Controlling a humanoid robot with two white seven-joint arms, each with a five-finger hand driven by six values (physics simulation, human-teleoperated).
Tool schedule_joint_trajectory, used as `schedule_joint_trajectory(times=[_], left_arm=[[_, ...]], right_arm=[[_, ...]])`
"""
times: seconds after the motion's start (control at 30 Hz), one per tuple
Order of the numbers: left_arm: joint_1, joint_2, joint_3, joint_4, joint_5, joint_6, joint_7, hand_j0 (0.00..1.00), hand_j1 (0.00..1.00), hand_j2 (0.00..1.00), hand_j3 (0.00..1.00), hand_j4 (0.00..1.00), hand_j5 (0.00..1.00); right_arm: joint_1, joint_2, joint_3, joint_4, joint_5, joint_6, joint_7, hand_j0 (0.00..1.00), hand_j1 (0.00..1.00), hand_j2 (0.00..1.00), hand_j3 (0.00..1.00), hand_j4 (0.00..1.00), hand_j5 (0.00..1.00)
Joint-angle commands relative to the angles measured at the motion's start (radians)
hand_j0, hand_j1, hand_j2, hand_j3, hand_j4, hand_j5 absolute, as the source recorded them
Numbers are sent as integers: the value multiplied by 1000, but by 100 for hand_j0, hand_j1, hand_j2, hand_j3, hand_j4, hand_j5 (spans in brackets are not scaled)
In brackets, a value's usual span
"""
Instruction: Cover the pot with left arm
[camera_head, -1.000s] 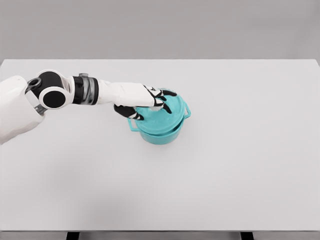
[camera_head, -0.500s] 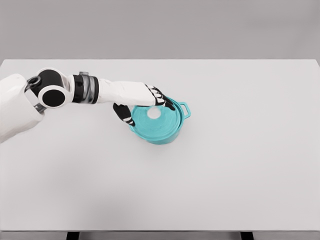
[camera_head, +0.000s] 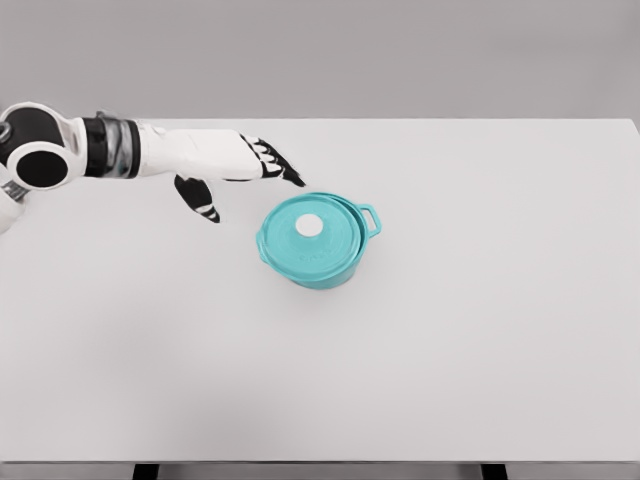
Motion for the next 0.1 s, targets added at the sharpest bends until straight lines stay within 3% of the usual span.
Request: schedule_joint_trajectory(times=[0.0, 0.07], left_arm=[[0, 106, 15, 11, 1, -11, 0, 100, 100, 100, 100, 100, 100], [2, 114, 15, 59, 1, -12, 0, 100, 100, 100, 100, 100, 100]], right_arm=[[0, 0, 0, 0, 0, 0, 0, 100, 100, 100, 100, 100, 100], [0, 0, 0, 0, 0, 0, 0, 100, 100, 100, 100, 100, 100]])
